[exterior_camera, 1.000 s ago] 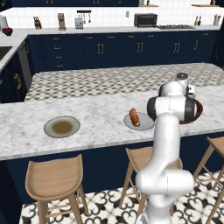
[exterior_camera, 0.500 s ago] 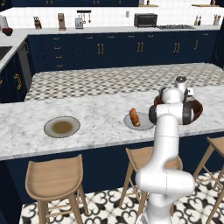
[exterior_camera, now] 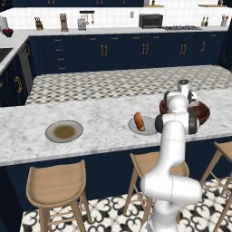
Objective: Place one bun and one sausage from the bowl on each plate.
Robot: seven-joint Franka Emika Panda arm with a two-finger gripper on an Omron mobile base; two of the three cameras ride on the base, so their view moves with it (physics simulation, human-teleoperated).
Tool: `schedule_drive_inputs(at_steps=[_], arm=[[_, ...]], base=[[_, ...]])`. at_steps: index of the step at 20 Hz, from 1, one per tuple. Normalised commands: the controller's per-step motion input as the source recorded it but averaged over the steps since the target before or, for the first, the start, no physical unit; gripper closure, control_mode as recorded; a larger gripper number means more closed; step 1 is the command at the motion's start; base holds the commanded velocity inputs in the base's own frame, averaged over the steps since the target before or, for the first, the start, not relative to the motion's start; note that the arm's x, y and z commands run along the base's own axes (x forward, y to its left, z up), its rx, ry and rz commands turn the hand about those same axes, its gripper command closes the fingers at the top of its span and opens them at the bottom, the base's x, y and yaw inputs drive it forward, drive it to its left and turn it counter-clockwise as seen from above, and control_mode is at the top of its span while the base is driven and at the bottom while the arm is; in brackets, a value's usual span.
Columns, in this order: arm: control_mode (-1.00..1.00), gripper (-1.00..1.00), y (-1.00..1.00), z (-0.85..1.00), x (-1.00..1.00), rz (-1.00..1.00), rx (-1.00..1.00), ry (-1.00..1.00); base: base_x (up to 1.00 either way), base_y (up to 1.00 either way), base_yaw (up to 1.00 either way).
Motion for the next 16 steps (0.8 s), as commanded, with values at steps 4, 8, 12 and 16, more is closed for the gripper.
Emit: schedule_drive_inputs(at_steps=[4,8,12,16], arm=[[-1.0,1.0,0.0,-0.36,0.06,0.0,0.0,0.03],[-1.0,1.0,0.14,-0.06,-0.15,0.0,0.0,-0.03],[-1.0,1.0,0.65,0.25,-0.78,0.0,0.0,-0.08],[-1.0,1.0,0.97,0.16,-0.93,0.0,0.0,-0.08]], base=[[0.0,0.0,0.0],[0.0,0.0,0.0],[0.0,0.0,0.0],[0.0,0.0,0.0]])
